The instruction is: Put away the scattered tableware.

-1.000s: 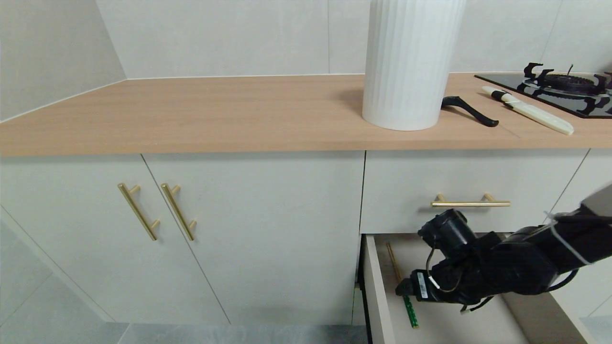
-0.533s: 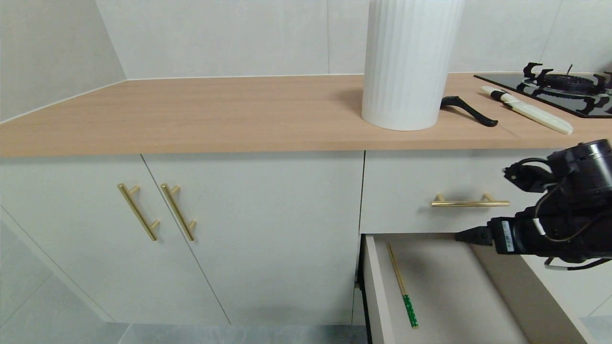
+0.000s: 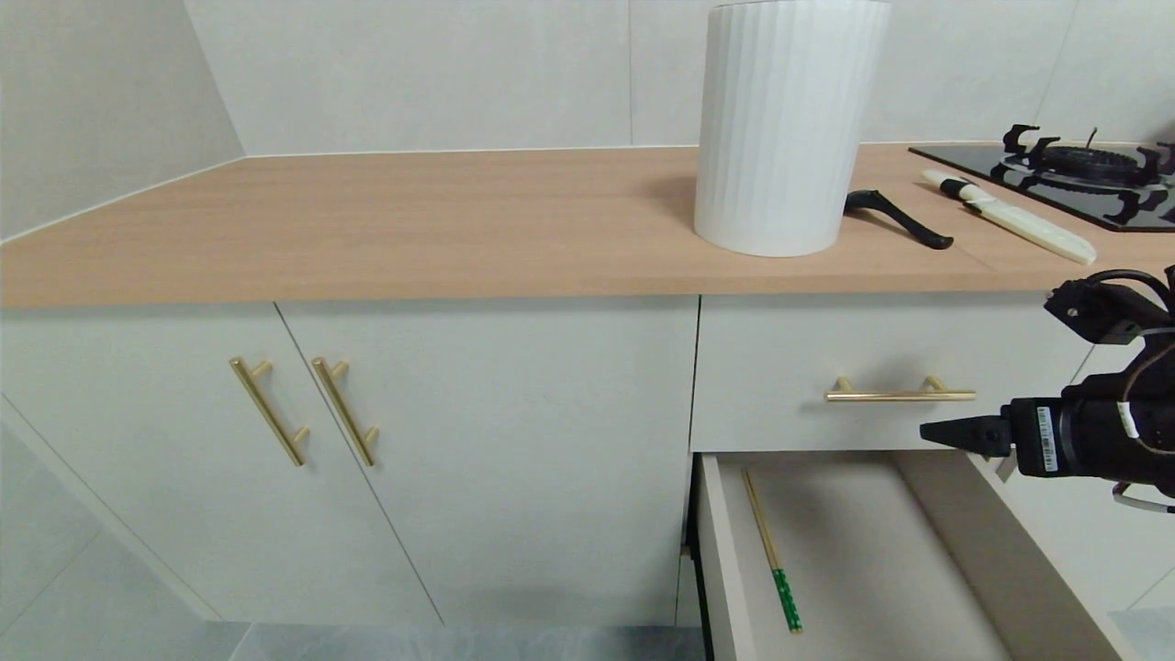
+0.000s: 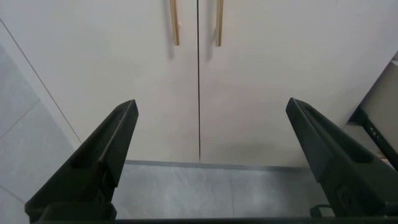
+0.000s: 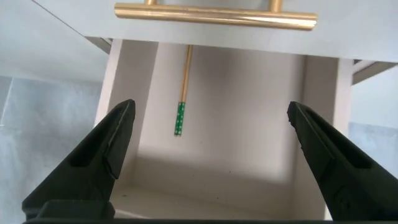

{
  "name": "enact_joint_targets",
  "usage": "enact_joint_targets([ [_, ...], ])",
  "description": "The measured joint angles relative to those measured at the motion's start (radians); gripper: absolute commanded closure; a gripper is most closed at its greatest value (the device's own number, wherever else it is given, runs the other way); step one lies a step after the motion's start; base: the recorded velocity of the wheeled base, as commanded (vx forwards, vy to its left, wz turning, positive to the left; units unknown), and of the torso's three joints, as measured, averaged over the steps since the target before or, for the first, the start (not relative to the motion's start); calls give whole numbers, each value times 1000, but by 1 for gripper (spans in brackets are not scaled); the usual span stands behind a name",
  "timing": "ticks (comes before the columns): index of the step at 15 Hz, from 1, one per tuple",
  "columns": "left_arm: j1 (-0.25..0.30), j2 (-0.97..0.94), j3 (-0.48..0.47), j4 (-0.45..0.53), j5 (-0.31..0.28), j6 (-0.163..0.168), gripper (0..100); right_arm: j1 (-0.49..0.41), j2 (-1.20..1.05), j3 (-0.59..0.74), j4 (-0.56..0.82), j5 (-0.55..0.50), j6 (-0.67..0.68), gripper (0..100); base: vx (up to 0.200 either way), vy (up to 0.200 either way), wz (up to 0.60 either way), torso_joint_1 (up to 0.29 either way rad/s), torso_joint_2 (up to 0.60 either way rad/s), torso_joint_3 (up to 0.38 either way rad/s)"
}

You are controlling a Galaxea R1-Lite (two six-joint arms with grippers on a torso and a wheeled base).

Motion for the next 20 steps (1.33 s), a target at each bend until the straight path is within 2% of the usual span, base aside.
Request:
enact_joint_targets([
  [2, 0, 0, 0, 1, 0, 0, 0, 0, -9, 1, -2, -1, 0, 0, 0, 0, 0, 100, -178, -295],
  [9, 0, 0, 0, 0, -1, 0, 0, 0, -16, 2, -1, -3, -8, 0, 0, 0, 0, 147, -507, -304],
  [12, 0, 0, 0, 0, 0, 0, 0, -3, -25, 1, -10, -4, -43, 0, 0, 0, 0, 93, -256, -159],
  [15, 0, 0, 0, 0, 0, 0, 0, -43, -21, -21, -164, 7, -122, 0, 0, 0, 0, 6, -27, -14],
  [17, 0, 0, 0, 0, 0, 0, 0, -83, 32, -99, -224, 26, -136, 0, 0, 0, 0, 0, 0, 0],
  [20, 0, 0, 0, 0, 0, 0, 0, -133, 150, -267, -250, 137, -145, 0, 0, 0, 0, 0, 0, 0],
])
